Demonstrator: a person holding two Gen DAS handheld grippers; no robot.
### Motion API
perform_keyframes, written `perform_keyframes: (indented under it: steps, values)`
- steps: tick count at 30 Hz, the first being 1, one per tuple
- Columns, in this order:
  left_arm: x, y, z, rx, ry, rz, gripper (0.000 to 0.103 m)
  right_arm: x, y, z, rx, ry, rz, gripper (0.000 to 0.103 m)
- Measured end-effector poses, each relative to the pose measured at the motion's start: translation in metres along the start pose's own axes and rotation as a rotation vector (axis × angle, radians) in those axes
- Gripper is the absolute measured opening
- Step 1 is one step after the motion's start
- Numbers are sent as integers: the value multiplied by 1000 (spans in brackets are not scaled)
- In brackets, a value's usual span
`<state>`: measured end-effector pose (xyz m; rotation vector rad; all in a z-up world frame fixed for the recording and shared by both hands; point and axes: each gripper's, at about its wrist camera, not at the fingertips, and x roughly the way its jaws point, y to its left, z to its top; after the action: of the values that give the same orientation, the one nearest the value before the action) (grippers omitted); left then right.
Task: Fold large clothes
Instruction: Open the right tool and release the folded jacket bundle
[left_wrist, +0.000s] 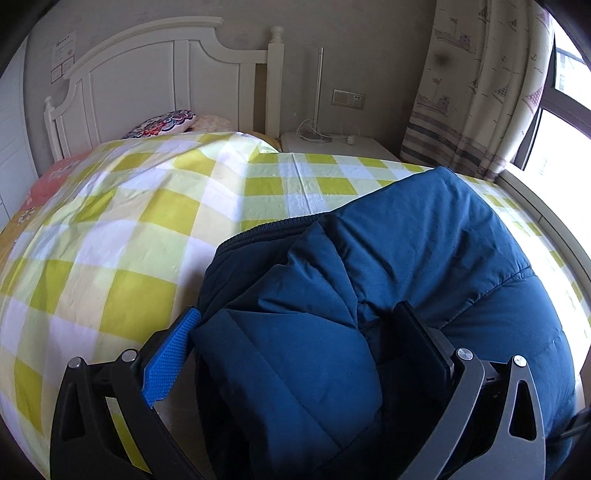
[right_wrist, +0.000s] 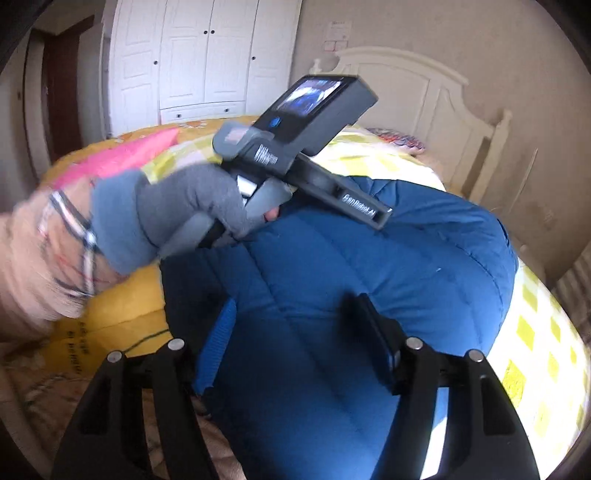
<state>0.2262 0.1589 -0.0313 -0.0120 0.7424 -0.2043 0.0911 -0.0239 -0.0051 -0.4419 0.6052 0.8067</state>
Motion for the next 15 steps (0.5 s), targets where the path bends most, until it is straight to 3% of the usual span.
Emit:
perform_keyframes:
  steps: [2,5,9,12,14,15]
  values:
    - [1,3,1,-10,4,-3,99,-10,-20,10,2,-32,-92,63]
    - [-1,6,0,-25,-5,11,99,-17,-81,30,99,-105,-181,63]
    - [-2,9,-2,-33,-17,37,99,11,-161,56,253,-95,-238,42]
    - [-2,12,-2,-42,-13,29,99,63,-200,62,314,-32,-212,37]
    - [-1,17,-1,-69,-11,34,99,124,-206,49,288,112,-198,37]
    - [0,20,-2,-80,-3,37,99,133,-207,47,279,126,-194,38]
